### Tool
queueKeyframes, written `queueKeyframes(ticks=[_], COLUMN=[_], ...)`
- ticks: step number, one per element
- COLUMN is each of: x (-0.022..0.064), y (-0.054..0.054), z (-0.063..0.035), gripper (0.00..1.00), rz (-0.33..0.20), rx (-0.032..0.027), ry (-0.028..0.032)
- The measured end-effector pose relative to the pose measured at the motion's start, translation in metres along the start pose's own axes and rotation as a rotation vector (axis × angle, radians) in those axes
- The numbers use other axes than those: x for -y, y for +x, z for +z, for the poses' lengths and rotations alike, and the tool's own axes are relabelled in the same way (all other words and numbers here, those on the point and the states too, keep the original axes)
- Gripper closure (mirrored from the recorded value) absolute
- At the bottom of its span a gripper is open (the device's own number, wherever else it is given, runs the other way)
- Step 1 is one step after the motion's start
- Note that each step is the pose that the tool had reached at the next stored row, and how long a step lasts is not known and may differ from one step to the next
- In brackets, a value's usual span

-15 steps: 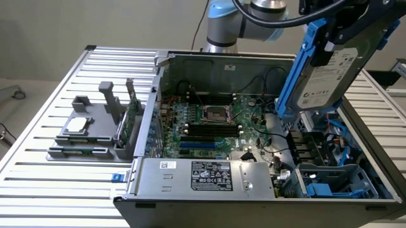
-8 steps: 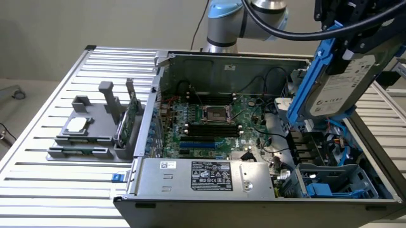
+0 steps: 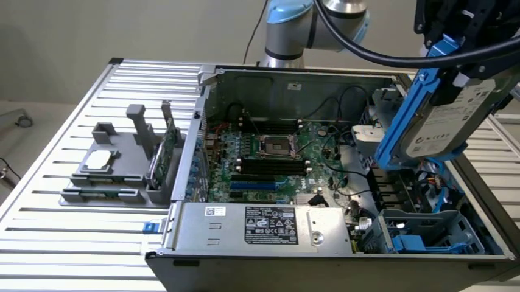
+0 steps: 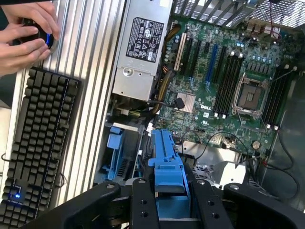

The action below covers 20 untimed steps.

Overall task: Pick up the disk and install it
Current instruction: 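Pick up the disk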

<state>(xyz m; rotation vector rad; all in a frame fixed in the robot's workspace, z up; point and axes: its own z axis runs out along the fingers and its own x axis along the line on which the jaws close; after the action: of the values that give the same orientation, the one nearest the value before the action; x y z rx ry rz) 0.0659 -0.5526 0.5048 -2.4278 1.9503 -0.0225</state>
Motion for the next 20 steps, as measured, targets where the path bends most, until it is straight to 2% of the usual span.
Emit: queueKeyframes(ticks=[7, 12, 20], x=[0.0074, 0.0087, 0.0103], y=[0.017, 0.026, 0.033], z=[0.0001, 0.0001, 0.0002], gripper=[0.67, 0.67, 0.67], rz=[0.000, 0.001, 0.015], rx=[0.0032, 0.0063, 0.0192], ry=[0.0012, 0.0040, 0.0115])
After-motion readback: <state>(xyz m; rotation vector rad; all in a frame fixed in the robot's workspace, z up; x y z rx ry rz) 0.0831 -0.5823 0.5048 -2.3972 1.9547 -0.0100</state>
